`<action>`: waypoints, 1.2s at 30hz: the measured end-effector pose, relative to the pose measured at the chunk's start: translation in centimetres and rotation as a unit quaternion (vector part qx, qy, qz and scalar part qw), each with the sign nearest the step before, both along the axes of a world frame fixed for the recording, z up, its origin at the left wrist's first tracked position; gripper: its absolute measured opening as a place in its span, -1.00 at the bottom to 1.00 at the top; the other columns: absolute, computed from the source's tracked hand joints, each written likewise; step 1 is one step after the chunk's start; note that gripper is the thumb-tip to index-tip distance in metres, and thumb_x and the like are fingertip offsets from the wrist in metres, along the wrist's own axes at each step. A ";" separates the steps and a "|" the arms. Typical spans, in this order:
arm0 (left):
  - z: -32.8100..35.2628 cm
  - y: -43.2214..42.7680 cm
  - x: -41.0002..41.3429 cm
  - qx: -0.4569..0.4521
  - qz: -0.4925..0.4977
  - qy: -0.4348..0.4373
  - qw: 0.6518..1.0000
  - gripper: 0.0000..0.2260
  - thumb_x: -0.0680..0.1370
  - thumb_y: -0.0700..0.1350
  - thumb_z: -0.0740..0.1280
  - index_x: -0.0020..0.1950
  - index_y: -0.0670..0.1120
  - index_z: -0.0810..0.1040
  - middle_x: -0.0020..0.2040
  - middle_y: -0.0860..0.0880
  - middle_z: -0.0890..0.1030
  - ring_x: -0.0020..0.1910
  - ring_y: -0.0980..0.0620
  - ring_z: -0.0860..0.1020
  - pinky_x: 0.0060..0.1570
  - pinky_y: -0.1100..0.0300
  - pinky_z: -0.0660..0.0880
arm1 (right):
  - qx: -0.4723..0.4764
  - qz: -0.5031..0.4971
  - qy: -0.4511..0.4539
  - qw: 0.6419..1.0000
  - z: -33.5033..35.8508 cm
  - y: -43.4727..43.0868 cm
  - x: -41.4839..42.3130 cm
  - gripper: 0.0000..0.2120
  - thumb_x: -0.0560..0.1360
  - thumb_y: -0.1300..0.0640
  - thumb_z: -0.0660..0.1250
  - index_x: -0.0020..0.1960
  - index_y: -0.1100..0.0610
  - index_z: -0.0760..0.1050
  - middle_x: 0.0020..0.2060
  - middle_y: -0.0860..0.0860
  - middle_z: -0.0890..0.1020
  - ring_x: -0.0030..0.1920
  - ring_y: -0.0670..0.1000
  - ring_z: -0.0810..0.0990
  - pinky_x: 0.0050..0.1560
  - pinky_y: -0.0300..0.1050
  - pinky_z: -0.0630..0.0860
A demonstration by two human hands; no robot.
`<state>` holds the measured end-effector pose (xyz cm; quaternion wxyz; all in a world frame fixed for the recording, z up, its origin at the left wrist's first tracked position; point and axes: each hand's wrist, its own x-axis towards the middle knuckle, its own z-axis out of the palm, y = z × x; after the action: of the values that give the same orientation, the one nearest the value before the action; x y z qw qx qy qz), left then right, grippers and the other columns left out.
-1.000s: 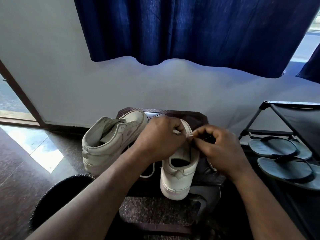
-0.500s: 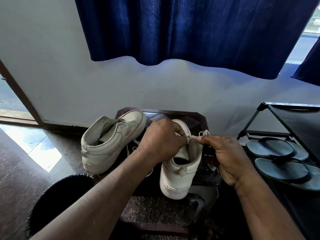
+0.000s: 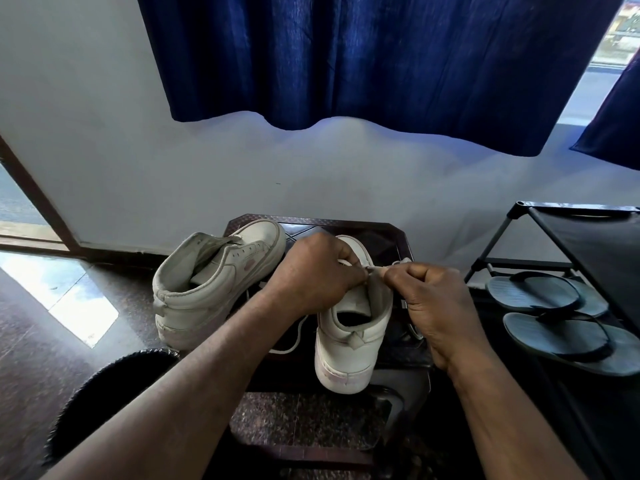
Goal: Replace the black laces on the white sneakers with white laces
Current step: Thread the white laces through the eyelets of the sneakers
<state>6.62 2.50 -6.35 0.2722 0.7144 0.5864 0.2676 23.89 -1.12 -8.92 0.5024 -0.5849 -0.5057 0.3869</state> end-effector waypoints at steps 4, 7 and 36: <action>-0.1 -0.3 0.2 0.023 0.016 -0.006 1.000 -0.90 0.51 0.00 0.49 -0.19 0.04 0.73 -0.37 0.15 0.57 -0.37 0.36 0.50 -0.40 0.48 0.33 | 0.018 -0.005 -0.038 0.999 -0.1 0.1 -0.2 -0.92 0.49 0.07 0.52 -0.17 0.00 0.77 -0.18 -0.12 0.76 0.04 -0.08 0.72 0.28 0.18 0.57; 0.0 -0.5 0.4 0.024 0.033 0.001 0.999 -0.88 0.50 0.04 0.49 -0.18 0.04 0.72 -0.33 0.13 0.60 -0.32 0.22 0.53 -0.42 0.41 0.29 | 0.034 -0.013 -0.078 0.996 -0.3 0.1 -0.4 -0.90 0.47 0.01 0.50 -0.18 -0.01 0.76 -0.20 -0.17 0.75 0.00 -0.12 0.71 0.30 0.17 0.56; -0.7 -0.4 -0.2 0.006 0.041 -0.017 0.999 -0.87 0.55 0.04 0.45 -0.19 0.09 0.69 -0.18 0.13 0.69 -0.15 0.16 0.60 -0.19 0.26 0.44 | 0.066 -0.088 -0.182 0.977 -0.9 1.7 1.1 -0.87 0.56 0.04 0.45 0.10 -0.02 0.60 0.00 -0.12 0.62 0.01 -0.12 0.60 0.00 -0.29 0.45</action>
<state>6.44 2.07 -7.09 0.2668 0.6863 0.6094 0.2941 25.03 0.55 -9.77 0.4713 -0.6536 -0.5595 0.1942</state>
